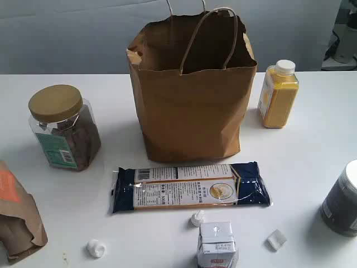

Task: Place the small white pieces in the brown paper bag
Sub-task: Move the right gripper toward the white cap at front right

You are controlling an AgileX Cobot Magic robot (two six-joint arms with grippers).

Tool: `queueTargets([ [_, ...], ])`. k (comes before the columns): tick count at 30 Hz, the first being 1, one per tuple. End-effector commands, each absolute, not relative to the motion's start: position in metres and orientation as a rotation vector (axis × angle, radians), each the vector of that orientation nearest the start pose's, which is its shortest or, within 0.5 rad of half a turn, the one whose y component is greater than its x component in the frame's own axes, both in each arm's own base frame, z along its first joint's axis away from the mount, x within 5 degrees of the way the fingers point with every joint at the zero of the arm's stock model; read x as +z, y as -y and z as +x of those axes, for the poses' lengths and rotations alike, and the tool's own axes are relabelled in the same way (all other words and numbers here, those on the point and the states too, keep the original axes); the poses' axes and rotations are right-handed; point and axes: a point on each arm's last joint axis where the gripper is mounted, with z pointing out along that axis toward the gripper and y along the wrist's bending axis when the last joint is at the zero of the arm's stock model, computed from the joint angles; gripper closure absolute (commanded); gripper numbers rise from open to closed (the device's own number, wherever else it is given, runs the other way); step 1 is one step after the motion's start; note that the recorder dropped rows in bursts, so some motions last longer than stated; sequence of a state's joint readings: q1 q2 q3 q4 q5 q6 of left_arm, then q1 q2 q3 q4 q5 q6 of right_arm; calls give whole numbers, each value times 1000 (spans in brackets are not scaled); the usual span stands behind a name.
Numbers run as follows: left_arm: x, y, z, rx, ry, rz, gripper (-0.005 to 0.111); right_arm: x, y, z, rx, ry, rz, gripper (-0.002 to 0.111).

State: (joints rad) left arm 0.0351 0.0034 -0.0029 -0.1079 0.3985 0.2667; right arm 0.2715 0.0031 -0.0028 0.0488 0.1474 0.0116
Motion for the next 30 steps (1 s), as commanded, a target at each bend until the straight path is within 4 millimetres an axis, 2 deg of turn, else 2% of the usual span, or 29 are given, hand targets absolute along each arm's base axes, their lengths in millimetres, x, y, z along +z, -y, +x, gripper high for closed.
queueTargets([
  [1, 178, 3, 52, 85, -1868, 152, 107, 203, -15, 54, 252, -1595, -178, 108],
  [7, 178, 3, 52, 85, -1868, 152, 107, 206, -16, 54, 381, -1571, -60, 108],
  [11, 178, 3, 52, 85, -1868, 152, 107, 215, -15, 54, 526, -1490, 87, 108],
  [14, 178, 3, 52, 85, -1868, 152, 107, 238, -15, 49, 572, -1463, 86, 108],
  [18, 178, 3, 52, 85, -1868, 152, 107, 267, -27, 49, 642, -1660, -30, 108],
  [23, 178, 3, 52, 85, -1868, 152, 107, 284, -45, 59, 610, -1992, -294, 108],
  [26, 178, 3, 52, 85, -1868, 152, 107, 286, -58, 75, 605, -2207, -426, 108],
  [30, 178, 3, 52, 85, -1868, 152, 107, 271, -78, 104, 618, -2513, -620, 108],
])
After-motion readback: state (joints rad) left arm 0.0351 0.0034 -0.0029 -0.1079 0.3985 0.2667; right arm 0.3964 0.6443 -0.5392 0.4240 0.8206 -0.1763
